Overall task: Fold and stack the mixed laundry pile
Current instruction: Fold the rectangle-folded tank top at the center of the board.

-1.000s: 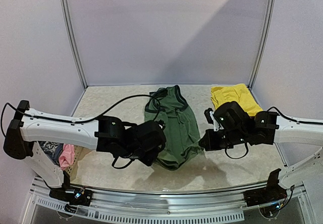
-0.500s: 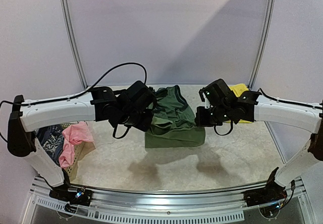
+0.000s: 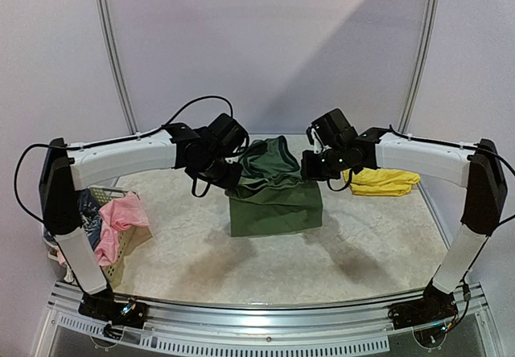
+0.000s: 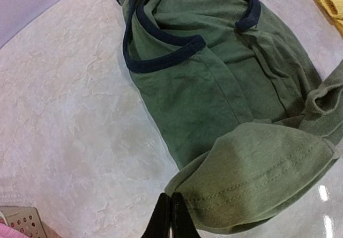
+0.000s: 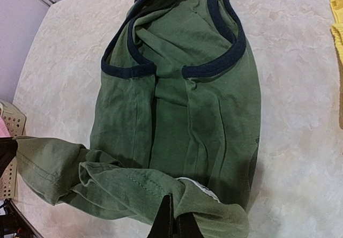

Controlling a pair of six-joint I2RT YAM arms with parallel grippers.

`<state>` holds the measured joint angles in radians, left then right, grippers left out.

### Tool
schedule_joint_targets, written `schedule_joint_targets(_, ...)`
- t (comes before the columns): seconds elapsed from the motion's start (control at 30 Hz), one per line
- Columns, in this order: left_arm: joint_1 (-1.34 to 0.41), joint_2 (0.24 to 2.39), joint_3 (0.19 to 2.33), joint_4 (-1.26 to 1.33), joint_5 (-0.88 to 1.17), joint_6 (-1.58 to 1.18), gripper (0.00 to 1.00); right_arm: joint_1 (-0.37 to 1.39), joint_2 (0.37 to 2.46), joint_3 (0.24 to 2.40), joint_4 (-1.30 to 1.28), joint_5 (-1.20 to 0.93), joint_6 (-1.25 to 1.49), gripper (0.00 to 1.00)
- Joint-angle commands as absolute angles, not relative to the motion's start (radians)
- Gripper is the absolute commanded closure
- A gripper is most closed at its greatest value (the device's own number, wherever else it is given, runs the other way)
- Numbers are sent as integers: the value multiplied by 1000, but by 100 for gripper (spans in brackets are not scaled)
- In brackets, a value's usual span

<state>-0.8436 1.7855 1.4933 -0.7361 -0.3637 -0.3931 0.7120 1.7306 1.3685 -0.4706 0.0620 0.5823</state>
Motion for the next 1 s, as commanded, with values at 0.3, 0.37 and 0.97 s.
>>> schedule_joint_targets(0.3, -722, 1962, 1576, -700, -238, -332, 100, 629, 1958, 1492, -392, -62, 519, 100)
schedule_joint_targets(0.37, -710, 1976, 1577, -690, -227, -331, 100, 617, 1991, 1509, -389, -73, 520, 100)
schedule_joint_targets(0.97, -633, 2080, 1647, -639, -233, -315, 63, 545, 2180, 1660, -398, -96, 538, 45)
